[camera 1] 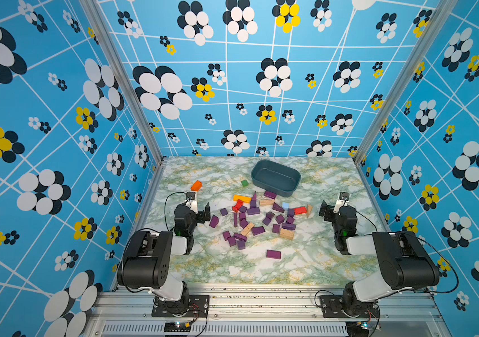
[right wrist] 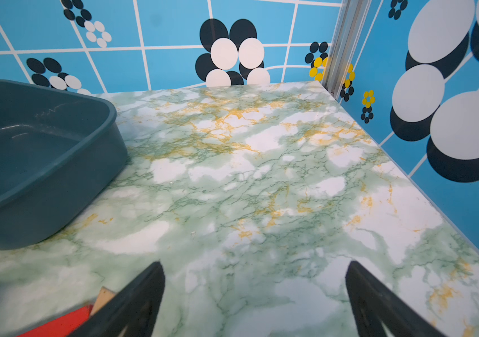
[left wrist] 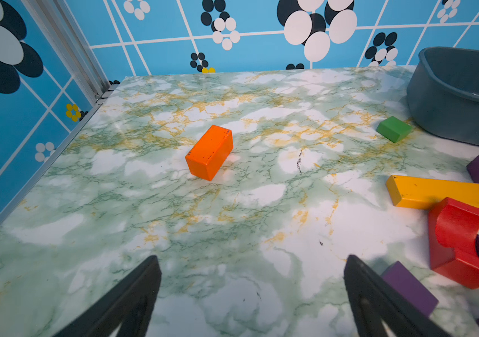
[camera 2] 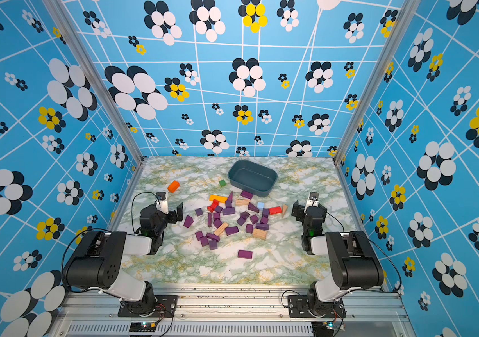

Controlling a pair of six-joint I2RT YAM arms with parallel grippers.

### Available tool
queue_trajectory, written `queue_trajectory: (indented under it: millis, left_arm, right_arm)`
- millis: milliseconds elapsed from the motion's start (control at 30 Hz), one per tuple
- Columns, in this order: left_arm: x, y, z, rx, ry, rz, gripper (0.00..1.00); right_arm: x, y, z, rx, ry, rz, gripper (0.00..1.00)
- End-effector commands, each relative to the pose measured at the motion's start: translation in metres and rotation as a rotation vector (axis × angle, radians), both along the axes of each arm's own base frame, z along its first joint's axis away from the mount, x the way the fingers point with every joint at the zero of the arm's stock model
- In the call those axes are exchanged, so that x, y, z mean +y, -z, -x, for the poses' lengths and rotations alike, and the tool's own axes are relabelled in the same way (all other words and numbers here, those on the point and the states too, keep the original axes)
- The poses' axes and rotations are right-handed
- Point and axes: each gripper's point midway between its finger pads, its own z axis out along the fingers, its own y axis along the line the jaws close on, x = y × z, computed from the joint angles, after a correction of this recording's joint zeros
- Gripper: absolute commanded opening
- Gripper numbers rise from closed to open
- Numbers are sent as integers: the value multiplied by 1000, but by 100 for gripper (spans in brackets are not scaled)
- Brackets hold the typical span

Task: Pick purple bricks into the storage bin
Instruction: Pick up the building block from the center of the board.

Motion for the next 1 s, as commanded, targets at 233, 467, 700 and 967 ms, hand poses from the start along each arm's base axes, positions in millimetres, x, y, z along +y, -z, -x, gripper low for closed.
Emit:
queue_trajectory:
  millis: [233, 467, 700, 967]
  left_arm:
    - [3, -5, -6, 0, 17, 46, 99]
    - [-1, -16, -4, -6, 27, 24, 99]
    - [-2, -51, 5, -54, -101, -125, 99]
    - [-41, -96, 25, -11, -112, -188, 100]
  right_arm:
    - [-6, -4, -2, -13, 38, 5, 99]
    - [-16, -14, 3, -26, 100, 1, 99]
    - [-27, -40, 15, -51, 174, 1, 99]
    - [0, -73, 1, 13, 43, -92, 98]
